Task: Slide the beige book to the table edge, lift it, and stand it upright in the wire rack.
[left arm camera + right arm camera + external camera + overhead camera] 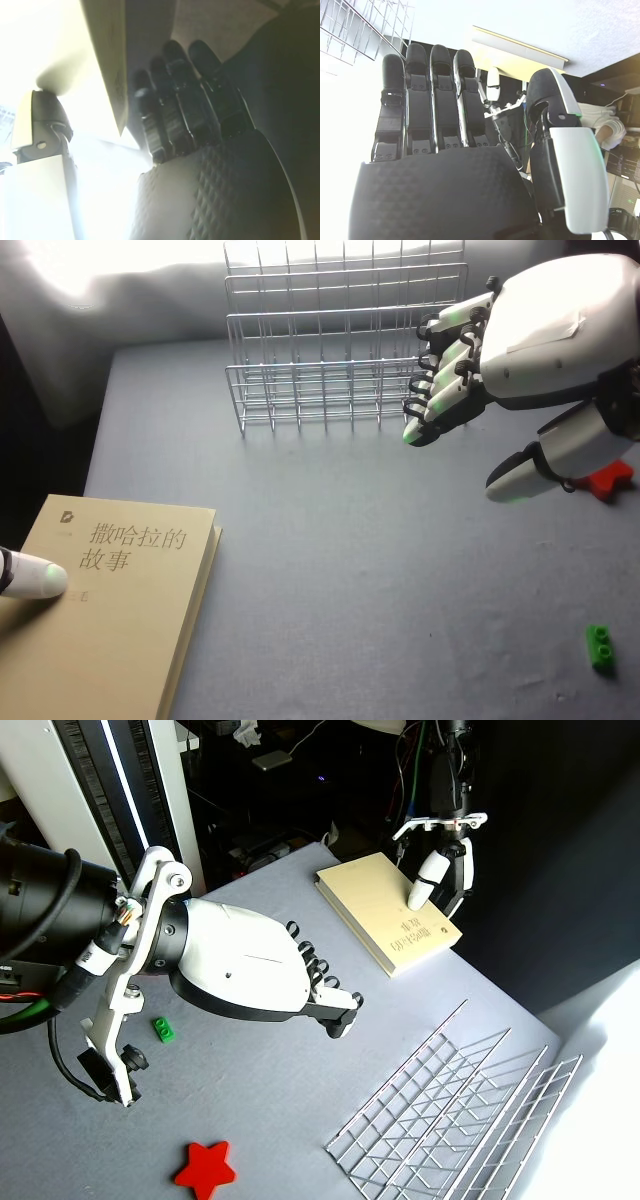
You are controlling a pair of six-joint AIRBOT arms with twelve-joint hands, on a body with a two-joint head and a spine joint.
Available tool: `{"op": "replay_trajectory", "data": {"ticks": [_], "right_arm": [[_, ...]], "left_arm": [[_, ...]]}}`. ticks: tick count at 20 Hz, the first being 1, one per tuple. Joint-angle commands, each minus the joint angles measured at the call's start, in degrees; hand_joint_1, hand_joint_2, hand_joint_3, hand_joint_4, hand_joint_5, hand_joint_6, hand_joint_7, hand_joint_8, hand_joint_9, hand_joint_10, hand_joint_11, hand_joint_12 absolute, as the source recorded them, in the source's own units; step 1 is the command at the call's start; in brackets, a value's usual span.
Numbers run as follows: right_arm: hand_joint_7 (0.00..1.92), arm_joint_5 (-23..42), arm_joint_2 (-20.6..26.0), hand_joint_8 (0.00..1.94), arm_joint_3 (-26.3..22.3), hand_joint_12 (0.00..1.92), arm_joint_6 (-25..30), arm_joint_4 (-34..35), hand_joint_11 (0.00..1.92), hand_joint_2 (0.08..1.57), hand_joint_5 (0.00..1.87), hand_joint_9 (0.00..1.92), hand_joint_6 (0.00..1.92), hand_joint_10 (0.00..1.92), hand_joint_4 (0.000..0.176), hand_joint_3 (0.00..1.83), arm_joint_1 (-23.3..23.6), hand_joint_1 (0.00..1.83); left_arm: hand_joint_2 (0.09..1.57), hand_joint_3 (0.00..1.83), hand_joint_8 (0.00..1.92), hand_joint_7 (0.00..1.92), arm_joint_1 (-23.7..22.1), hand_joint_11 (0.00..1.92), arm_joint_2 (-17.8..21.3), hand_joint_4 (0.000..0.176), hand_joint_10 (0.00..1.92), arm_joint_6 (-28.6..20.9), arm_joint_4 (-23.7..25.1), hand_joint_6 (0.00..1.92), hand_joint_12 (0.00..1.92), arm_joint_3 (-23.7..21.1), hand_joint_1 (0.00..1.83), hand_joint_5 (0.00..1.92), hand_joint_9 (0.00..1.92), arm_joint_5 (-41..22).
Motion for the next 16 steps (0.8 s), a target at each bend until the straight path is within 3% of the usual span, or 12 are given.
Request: {"op": "replay_trajectory", "data": {"ticks": [1, 4, 5, 6, 7, 8, 9, 12, 13, 16], "right_arm": [[0.49, -2.49, 0.50, 0.01, -0.29, 1.13, -0.25, 2.59, 0.04, 1.21, 0.47, 0.47, 0.01, 0.01, 0.000, 0.00, 0.54, 0.34], [0.46, -2.50, 0.56, 0.00, -0.31, 1.13, -0.26, 2.59, 0.03, 1.22, 0.44, 0.45, 0.00, 0.00, 0.000, 0.00, 0.54, 0.34], [0.46, -2.50, 0.60, 0.00, -0.31, 1.13, -0.27, 2.59, 0.04, 1.21, 0.44, 0.46, 0.00, 0.00, 0.000, 0.00, 0.54, 0.37], [0.46, -2.50, 0.64, 0.00, -0.31, 1.13, -0.28, 2.59, 0.04, 1.21, 0.44, 0.46, 0.00, 0.00, 0.000, 0.00, 0.54, 0.37], [0.46, -2.50, 0.68, 0.00, -0.31, 1.14, -0.30, 2.59, 0.05, 1.21, 0.45, 0.46, 0.01, 0.00, 0.000, 0.00, 0.54, 0.36], [0.46, -2.50, 0.69, 0.00, -0.31, 1.13, -0.39, 2.59, 0.04, 1.22, 0.45, 0.45, 0.00, 0.00, 0.000, 0.00, 0.54, 0.35], [0.46, -2.50, 0.69, 0.00, -0.31, 1.13, -0.44, 2.59, 0.04, 1.21, 0.46, 0.45, 0.01, 0.00, 0.000, 0.00, 0.54, 0.35], [0.46, -2.51, 0.67, 0.00, -0.31, 1.12, -0.47, 2.59, 0.03, 1.22, 0.46, 0.46, 0.00, 0.00, 0.000, 0.00, 0.55, 0.34], [0.45, -2.46, 0.66, 0.00, -0.32, 1.12, -0.47, 2.59, 0.02, 1.22, 0.45, 0.45, 0.00, 0.00, 0.000, 0.00, 0.53, 0.32], [0.46, -2.54, 0.65, 0.00, -0.32, 1.14, -0.48, 2.59, 0.01, 1.22, 0.44, 0.45, 0.00, 0.00, 0.000, 0.00, 0.54, 0.33]], "left_arm": [[1.18, 0.00, 0.12, 0.86, 0.05, 0.35, -0.02, 0.000, 0.74, 0.62, 0.43, 1.20, 1.32, 0.42, 1.12, 0.83, 0.59, -2.27], [1.14, 0.00, 0.14, 0.88, 0.06, 0.39, -0.04, 0.000, 0.84, 0.62, 0.43, 1.05, 1.32, 0.48, 1.15, 0.93, 0.57, -2.27], [1.18, 0.00, 1.06, 0.71, 0.06, 0.44, -0.04, 0.000, 0.87, 0.59, 0.42, 1.09, 1.34, 0.53, 1.20, 0.96, 0.59, -2.27], [1.18, 0.00, 1.06, 0.71, 0.06, 0.44, -0.04, 0.000, 0.87, 0.52, 0.42, 1.09, 1.34, 0.57, 1.20, 0.96, 0.59, -2.27], [1.20, 0.00, 1.26, 0.67, 0.06, 0.49, -0.03, 0.000, 0.88, 0.50, 0.41, 1.14, 1.32, 0.62, 1.21, 0.95, 0.62, -2.27], [1.23, 0.00, 1.33, 0.64, 0.06, 0.57, 0.01, 0.000, 1.40, 0.46, 0.40, 1.20, 1.30, 0.63, 1.30, 0.89, 0.62, -2.27], [1.24, 0.00, 1.37, 0.62, -0.03, 0.56, 0.09, 0.000, 1.52, 0.46, 0.39, 1.21, 1.32, 0.65, 1.32, 0.87, 0.60, -2.27], [1.21, 0.00, 1.41, 0.71, -0.97, 0.61, 0.61, 0.000, 1.51, 1.08, 0.41, 1.13, 1.40, 0.89, 1.34, 0.83, 0.71, -2.27], [1.21, 0.00, 1.41, 0.72, -1.50, 0.60, 0.89, 0.000, 1.47, 1.66, 0.41, 1.10, 1.66, 0.98, 1.46, 0.78, 0.73, -2.33], [1.21, 0.00, 1.42, 0.72, -2.42, 0.58, 1.81, 0.000, 1.51, 2.71, 0.37, 1.11, 1.70, 1.02, 1.49, 0.76, 0.74, -3.51]]}}
